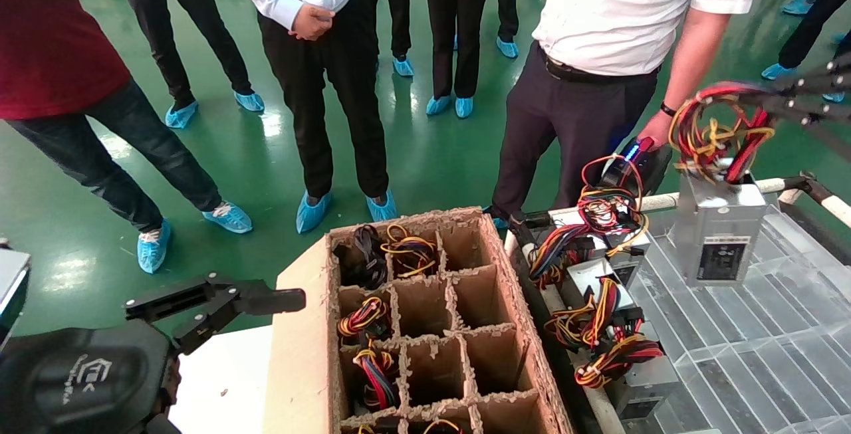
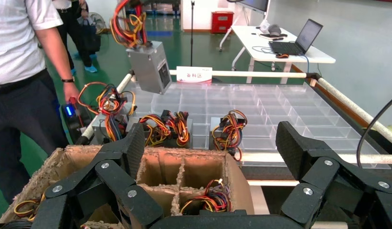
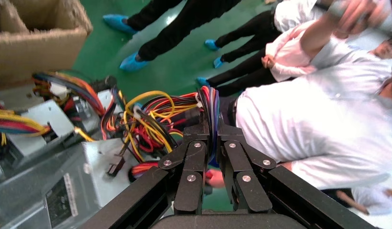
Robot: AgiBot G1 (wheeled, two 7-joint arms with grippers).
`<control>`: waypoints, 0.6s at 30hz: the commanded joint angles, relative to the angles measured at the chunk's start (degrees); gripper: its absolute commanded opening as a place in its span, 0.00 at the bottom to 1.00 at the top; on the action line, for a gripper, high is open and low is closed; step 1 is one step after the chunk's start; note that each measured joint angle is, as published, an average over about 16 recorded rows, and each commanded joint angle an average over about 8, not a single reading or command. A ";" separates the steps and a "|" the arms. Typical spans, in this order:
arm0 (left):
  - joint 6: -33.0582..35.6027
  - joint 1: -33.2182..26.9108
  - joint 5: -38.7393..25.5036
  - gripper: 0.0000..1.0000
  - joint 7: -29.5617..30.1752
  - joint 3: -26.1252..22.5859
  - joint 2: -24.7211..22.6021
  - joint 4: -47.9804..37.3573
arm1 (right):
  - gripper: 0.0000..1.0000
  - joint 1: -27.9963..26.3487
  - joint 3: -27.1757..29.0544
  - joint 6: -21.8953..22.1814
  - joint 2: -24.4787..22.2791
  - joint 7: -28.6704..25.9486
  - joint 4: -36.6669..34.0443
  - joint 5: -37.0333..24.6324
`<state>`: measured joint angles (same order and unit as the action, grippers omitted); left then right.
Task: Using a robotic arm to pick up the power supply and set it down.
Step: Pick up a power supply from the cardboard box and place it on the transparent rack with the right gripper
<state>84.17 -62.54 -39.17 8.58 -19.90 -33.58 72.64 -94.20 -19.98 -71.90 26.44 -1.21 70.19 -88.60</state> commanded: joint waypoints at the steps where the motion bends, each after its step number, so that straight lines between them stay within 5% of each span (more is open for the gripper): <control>1: 0.00 0.00 0.00 1.00 0.00 0.00 0.00 0.00 | 0.00 1.03 -0.25 0.72 -0.15 0.77 -0.32 -0.76; 18: -0.01 0.00 0.01 1.00 -0.01 -0.02 0.01 0.00 | 0.00 4.62 -3.37 2.11 3.81 5.07 -5.05 -3.82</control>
<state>84.16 -62.54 -39.16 8.58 -19.92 -33.58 72.64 -89.55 -23.28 -69.78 30.27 3.72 65.20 -92.25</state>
